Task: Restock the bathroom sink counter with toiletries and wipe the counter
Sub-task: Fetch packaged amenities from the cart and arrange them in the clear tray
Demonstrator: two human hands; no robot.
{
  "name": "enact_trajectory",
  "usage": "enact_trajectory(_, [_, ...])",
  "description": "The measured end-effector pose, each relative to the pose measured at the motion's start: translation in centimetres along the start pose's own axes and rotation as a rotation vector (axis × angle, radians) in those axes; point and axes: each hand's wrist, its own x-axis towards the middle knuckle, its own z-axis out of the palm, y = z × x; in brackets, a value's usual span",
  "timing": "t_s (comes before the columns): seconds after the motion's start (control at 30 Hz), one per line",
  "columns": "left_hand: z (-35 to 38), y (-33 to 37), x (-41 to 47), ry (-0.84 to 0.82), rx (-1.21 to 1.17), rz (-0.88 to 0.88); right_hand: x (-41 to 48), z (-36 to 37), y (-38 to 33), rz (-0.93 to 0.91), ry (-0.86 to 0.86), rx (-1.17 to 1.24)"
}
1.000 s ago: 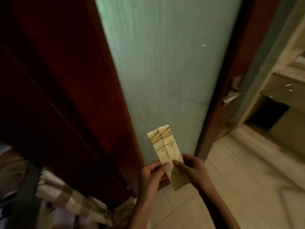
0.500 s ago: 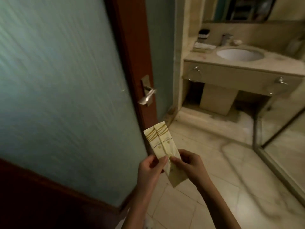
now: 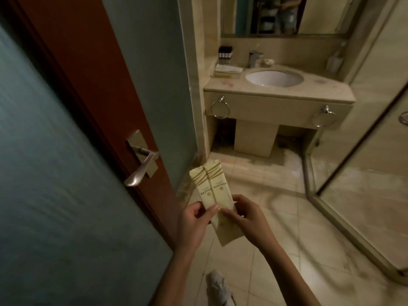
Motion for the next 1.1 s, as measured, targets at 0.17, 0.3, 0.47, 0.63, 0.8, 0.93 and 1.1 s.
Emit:
enact_trajectory(0.17, [2.4, 1.8, 7.9, -0.047, -0.061, 0.01, 7.9, -2.7, -1.4, -0.006, 0.009, -0.023])
enact_trajectory(0.3, [4.4, 3.3, 13.0, -0.1, -0.049, 0.004, 12.6, -4.3, -1.9, -0.031, 0.057, -0.043])
enact_trajectory(0.47, [7.1, 4.7, 17.5, -0.088, -0.023, 0.025, 16.8, -7.0, -1.6, -0.01, 0.116, 0.042])
enact_trajectory(0.63, [9.4, 5.3, 19.8, -0.111, -0.042, -0.03, 19.3, -9.4, -0.4, 0.064, 0.21, 0.088])
enact_trajectory(0.8, [11.3, 5.6, 22.9, -0.11, -0.058, -0.1, 22.9, -11.6, 0.5, 0.13, 0.229, 0.166])
enact_trajectory(0.93, [13.1, 6.3, 26.5, -0.081, -0.077, -0.123, 27.7, -12.8, 0.5, 0.135, 0.162, 0.204])
enact_trajectory(1.1, [16.2, 7.9, 33.2, 0.027, -0.101, -0.12, 35.9, -15.7, 0.0, 0.065, 0.02, 0.232])
